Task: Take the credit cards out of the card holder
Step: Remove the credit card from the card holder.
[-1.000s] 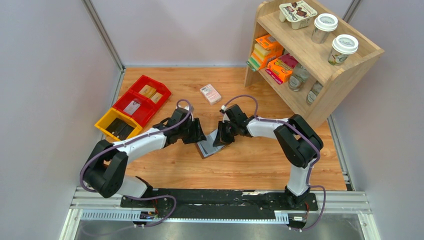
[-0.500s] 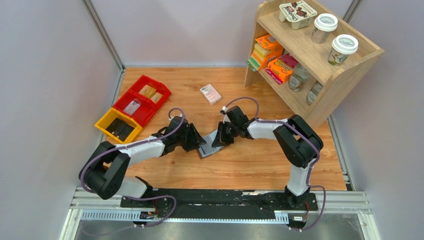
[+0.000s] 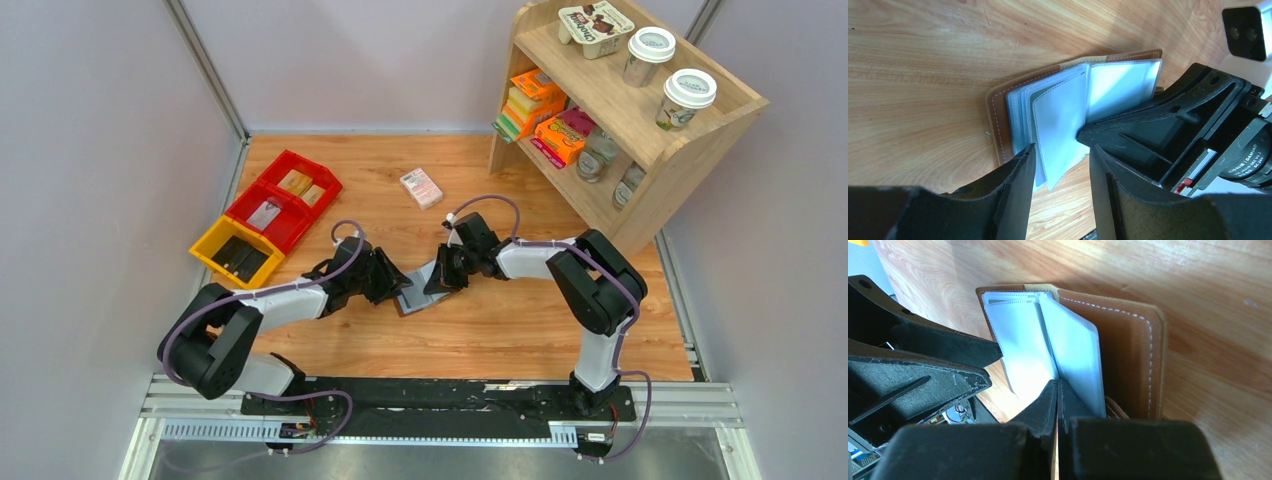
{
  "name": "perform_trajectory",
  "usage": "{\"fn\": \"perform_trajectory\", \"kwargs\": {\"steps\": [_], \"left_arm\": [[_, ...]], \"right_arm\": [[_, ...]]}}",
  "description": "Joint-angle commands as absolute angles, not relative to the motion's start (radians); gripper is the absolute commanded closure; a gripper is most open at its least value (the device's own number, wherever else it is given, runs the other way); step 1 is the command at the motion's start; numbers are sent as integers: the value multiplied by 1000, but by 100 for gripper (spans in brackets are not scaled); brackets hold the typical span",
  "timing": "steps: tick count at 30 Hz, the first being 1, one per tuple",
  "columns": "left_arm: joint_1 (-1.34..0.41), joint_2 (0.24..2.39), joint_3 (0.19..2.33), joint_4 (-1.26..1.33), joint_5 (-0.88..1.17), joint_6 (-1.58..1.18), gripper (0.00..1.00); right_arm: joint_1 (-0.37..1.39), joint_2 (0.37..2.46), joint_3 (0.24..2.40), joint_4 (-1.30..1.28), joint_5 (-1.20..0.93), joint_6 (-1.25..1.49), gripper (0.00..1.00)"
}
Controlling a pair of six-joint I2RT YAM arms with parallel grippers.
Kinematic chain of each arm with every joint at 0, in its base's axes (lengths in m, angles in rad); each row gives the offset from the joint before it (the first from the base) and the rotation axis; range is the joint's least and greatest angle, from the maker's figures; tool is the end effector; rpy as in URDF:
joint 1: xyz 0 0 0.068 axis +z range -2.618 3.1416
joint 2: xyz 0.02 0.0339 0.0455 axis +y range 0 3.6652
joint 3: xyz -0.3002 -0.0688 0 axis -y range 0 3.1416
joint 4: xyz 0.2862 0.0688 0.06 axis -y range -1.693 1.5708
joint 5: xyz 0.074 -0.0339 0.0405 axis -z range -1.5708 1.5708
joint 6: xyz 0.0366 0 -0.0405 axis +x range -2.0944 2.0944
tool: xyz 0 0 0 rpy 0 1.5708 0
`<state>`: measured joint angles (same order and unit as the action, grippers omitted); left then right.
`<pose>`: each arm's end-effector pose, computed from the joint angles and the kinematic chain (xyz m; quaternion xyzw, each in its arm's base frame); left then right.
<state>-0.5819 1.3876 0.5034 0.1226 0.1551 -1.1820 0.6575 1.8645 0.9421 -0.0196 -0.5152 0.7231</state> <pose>0.2249 -0.1547 0.1493 -0.2418 0.8846 -0.3482 0.1945 0.2975 0.2525 0.1234 -0.0486 0.9217 0.3772 0.0763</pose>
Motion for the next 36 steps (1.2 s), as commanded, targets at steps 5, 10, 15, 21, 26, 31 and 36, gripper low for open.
{"fn": "perform_trajectory", "kwargs": {"steps": [5, 10, 15, 21, 26, 31, 36], "left_arm": [[-588, 1422, 489, 276, 198, -1230, 51], [-588, 1431, 506, 279, 216, -1221, 54], [-588, 1404, 520, 189, 186, -1184, 53], [-588, 1358, 532, 112, 160, -1147, 51], [-588, 1400, 545, 129, 184, -1143, 50], [-588, 1448, 558, 156, 222, -1141, 51], [-588, 1456, 572, 166, 238, -1126, 55]], "right_arm": [[669, 1890, 904, -55, -483, 715, 100], [669, 1891, 908, -55, -485, 715, 100], [669, 1890, 910, -60, -477, 718, 100], [669, 1896, 916, -60, -471, 723, 100], [669, 1908, 928, -60, -477, 726, 100], [669, 1910, 933, -63, -479, 724, 100], [669, 1910, 934, -57, -488, 721, 100]]}}
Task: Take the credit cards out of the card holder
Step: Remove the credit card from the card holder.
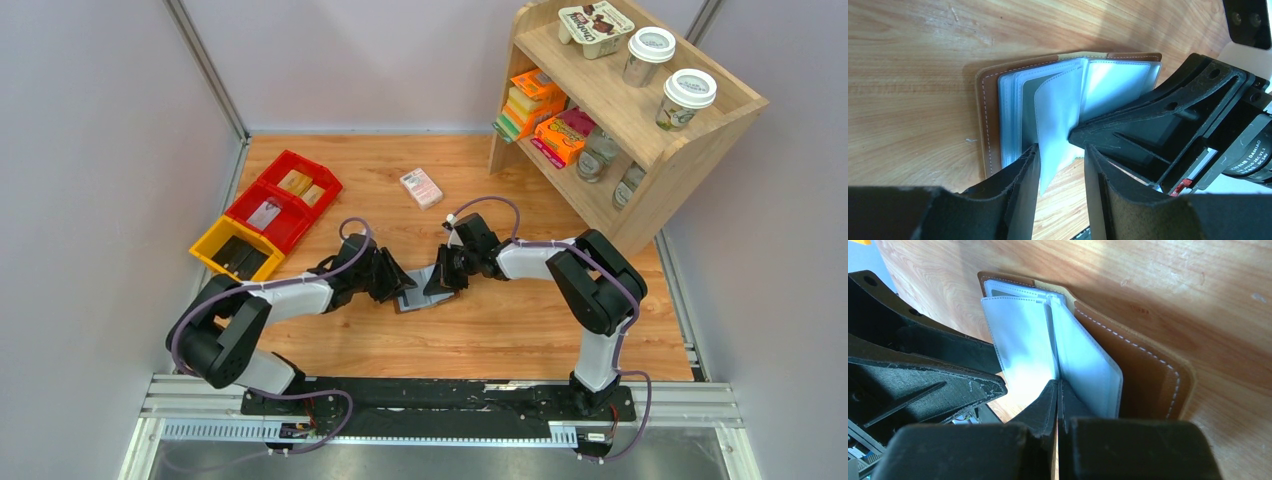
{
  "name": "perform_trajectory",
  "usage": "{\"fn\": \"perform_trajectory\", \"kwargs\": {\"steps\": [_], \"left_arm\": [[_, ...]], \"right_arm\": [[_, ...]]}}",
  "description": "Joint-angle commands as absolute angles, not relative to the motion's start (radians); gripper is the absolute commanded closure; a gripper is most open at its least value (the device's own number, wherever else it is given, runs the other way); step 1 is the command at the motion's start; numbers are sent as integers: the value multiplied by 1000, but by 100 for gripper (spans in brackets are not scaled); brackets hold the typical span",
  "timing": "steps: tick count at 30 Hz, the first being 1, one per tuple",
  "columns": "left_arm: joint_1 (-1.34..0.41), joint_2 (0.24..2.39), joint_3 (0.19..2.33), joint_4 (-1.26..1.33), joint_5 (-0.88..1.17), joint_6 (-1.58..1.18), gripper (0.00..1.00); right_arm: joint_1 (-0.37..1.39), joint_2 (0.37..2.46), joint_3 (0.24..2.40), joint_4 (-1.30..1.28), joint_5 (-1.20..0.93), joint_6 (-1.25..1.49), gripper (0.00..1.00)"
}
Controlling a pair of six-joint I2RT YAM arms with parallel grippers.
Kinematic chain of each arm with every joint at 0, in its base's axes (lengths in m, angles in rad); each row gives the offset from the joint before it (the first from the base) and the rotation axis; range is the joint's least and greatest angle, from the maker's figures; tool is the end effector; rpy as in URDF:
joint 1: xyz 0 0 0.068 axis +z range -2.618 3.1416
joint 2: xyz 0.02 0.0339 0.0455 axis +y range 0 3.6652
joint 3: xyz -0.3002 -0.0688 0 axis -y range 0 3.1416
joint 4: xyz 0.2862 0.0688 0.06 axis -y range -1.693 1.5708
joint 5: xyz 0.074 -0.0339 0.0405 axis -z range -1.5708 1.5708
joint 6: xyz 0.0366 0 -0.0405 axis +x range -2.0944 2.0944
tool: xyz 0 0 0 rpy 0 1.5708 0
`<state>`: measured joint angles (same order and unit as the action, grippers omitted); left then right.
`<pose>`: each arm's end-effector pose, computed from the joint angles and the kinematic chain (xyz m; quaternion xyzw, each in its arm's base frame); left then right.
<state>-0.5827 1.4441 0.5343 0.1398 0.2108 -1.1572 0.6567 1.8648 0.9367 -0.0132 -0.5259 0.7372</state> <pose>0.2329 -0.1626 0.1458 -0.2201 0.8899 -0.3587 0.1759 0.2967 0.2519 0.1223 -0.0435 0.9207 0.3814 0.0706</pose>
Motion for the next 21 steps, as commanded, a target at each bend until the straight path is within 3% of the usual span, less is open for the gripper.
{"fn": "perform_trajectory", "kwargs": {"steps": [1, 4, 9, 15, 21], "left_arm": [[-588, 1465, 578, 172, 242, -1121, 58], [-588, 1496, 586, 190, 267, -1117, 70], [-588, 1494, 603, 169, 259, -1092, 100], [-589, 1494, 656, 84, 249, -1020, 100], [-600, 1529, 722, 41, 281, -965, 98]], "right_arm": [[669, 1910, 934, -52, -492, 718, 100], [669, 1901, 936, -44, -500, 715, 98], [669, 1839, 945, -64, -480, 683, 89], [669, 1763, 986, -132, -402, 615, 64], [669, 1671, 973, -130, -327, 578, 51]]}}
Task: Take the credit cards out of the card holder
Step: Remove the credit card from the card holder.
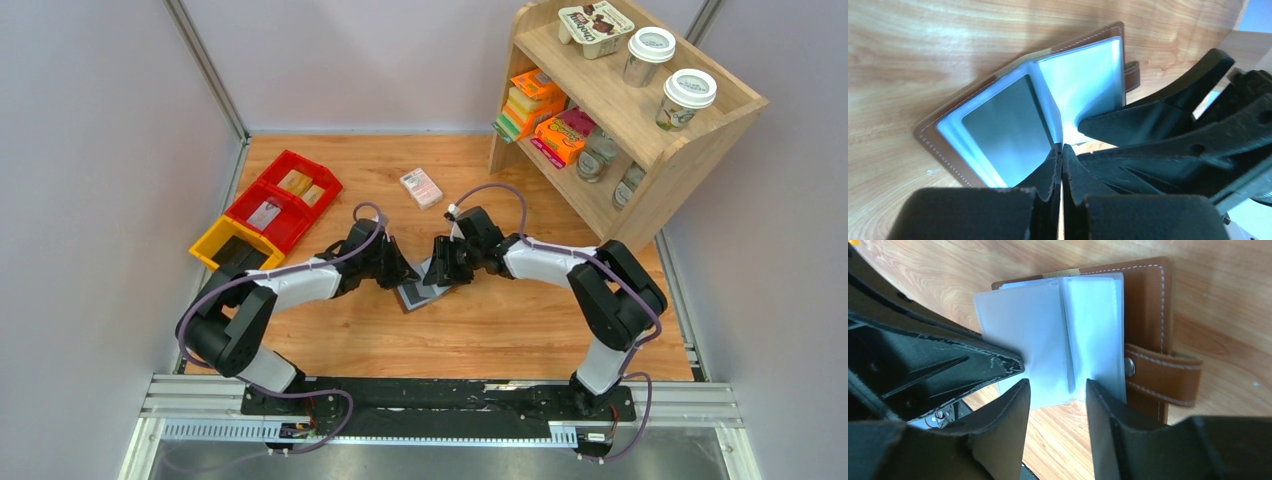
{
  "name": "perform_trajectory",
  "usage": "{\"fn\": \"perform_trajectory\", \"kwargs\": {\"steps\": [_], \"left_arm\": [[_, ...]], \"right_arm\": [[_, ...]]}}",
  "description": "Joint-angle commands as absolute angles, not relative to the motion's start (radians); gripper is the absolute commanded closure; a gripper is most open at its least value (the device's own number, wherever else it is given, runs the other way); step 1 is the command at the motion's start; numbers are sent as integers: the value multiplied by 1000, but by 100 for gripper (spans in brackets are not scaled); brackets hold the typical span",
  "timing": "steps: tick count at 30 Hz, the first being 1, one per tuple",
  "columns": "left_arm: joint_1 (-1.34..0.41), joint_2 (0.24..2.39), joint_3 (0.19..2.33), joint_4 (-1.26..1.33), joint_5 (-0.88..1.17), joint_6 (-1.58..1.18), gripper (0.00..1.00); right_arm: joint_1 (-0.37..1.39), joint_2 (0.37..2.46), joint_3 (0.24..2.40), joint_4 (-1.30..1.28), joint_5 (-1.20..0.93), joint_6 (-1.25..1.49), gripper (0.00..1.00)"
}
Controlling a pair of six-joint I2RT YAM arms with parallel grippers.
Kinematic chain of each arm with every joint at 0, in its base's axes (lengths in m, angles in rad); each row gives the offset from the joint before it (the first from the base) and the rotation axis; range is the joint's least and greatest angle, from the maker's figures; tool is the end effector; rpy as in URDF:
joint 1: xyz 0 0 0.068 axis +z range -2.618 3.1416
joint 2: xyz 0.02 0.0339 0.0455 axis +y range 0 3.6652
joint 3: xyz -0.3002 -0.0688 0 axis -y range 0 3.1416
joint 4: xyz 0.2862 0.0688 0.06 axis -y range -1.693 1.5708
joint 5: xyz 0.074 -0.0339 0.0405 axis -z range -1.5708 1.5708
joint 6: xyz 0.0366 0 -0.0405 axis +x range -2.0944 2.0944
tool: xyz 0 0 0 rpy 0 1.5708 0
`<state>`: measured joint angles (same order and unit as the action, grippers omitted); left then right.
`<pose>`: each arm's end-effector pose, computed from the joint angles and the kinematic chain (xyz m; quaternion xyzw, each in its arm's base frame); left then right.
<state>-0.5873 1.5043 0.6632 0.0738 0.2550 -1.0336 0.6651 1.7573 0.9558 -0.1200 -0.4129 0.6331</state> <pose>0.2565 -0.1819 0.1638 -0.1535 0.9013 -0.3617 0.1825 0.2922 0.2478 0.1590 -0.0802 0.9265 0.3435 0.1313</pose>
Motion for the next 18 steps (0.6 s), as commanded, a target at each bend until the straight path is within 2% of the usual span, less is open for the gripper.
{"fn": "perform_trajectory", "kwargs": {"steps": [1, 3, 10, 18], "left_arm": [[-600, 1534, 738, 37, 288, -962, 97], [-604, 1552, 761, 34, 302, -951, 93], [-609, 1667, 862, 60, 377, -934, 73], [-621, 1796, 980, 51, 396, -899, 64]], "right_arm": [[669, 1649, 965, -123, -313, 575, 49], [669, 1608, 936, -100, -275, 568, 45], [667, 1467, 827, -12, -183, 520, 45], [667, 1378, 739, 71, -196, 494, 48]]}}
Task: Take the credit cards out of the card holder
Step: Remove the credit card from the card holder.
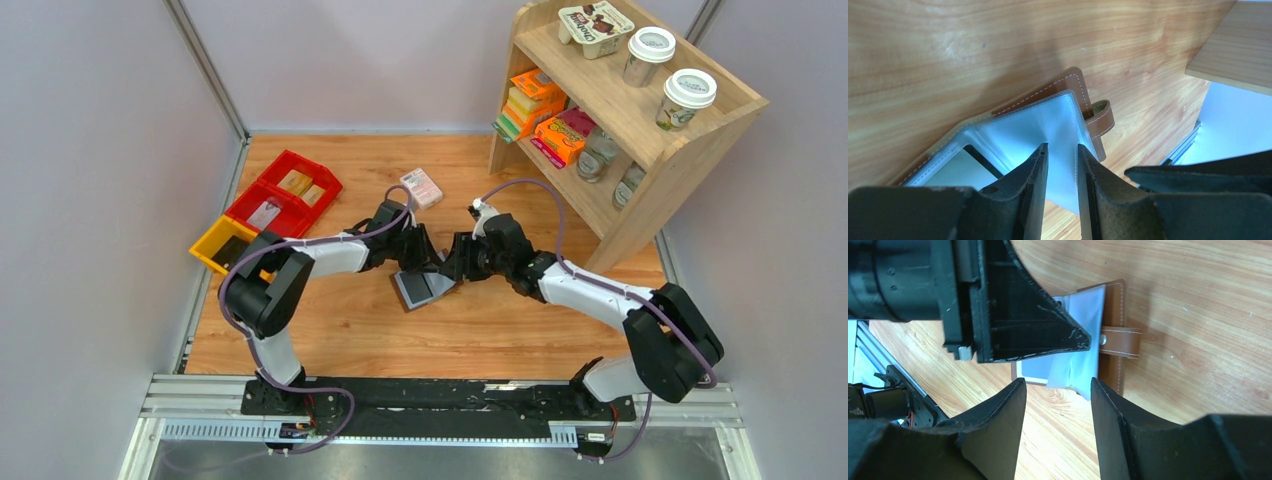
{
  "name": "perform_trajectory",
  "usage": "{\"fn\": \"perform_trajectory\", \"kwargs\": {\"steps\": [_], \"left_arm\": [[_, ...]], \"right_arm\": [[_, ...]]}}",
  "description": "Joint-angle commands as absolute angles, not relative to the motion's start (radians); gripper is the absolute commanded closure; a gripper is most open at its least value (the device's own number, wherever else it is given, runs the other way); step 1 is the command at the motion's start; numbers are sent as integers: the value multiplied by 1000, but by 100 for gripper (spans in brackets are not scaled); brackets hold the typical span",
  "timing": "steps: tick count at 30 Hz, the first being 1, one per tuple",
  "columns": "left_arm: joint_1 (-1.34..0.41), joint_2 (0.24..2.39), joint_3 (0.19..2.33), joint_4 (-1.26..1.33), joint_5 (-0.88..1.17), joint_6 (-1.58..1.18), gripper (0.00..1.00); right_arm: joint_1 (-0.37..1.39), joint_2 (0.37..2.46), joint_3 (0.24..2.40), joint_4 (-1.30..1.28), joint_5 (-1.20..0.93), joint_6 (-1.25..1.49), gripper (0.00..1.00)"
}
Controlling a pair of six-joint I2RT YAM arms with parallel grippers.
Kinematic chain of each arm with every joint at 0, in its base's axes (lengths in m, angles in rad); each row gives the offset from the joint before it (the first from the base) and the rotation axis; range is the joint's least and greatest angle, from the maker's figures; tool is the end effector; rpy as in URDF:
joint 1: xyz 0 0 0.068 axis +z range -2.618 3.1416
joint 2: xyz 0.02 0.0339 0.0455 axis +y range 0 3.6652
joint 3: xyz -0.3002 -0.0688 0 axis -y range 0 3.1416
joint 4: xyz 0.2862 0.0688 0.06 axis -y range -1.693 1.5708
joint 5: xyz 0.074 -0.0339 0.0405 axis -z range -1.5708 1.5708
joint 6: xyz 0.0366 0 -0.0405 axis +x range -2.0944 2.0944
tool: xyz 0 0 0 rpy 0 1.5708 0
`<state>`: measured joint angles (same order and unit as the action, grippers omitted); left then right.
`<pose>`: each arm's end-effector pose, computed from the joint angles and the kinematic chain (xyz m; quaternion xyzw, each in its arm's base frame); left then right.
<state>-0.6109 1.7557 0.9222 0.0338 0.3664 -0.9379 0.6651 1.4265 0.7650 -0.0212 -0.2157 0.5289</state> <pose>0.3098 -0.2330 0.1595 -0.0807 0.9101 -0.3792 0.1463 0.2506 0.2065 0.2129 -0.1072 0.8925 0.3205 0.2986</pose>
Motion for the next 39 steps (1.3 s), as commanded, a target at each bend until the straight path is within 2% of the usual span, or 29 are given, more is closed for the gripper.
{"fn": "perform_trajectory", "kwargs": {"steps": [1, 7, 10, 18, 22, 28, 39], "left_arm": [[-621, 1816, 982, 55, 400, -899, 64], [-623, 1865, 1011, 67, 442, -910, 60], [-627, 1856, 1017, 57, 433, -902, 55], [-627, 1819, 1023, 35, 425, -888, 52], [-627, 1801, 1020, 35, 408, -894, 53], [-617, 1734, 1002, 32, 362, -881, 52], [-545, 1619, 924, 5, 345, -829, 53]], "right_arm": [[667, 1376, 736, 75, -201, 489, 49], [652, 1376, 723, 89, -235, 500, 52], [637, 1367, 716, 103, -264, 512, 51], [617, 1397, 735, 146, -366, 538, 52], [611, 1433, 732, 182, -403, 567, 60], [581, 1503, 713, 253, -466, 620, 80], [561, 1654, 741, 262, -459, 652, 87]]}}
